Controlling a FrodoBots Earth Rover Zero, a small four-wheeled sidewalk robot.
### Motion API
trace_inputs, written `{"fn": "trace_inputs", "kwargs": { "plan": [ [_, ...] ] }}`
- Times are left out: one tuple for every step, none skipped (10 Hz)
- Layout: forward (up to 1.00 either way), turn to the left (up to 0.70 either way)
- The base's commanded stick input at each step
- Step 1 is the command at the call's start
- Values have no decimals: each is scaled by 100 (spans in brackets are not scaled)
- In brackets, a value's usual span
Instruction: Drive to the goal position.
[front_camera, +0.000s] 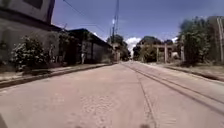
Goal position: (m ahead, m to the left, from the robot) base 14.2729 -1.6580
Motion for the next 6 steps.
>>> {"fn": "trace_inputs", "kwargs": {
  "plan": [
    [100, 0],
    [100, 0],
    [100, 0],
    [100, 0],
    [100, 0],
    [100, 0]
  ]
}}
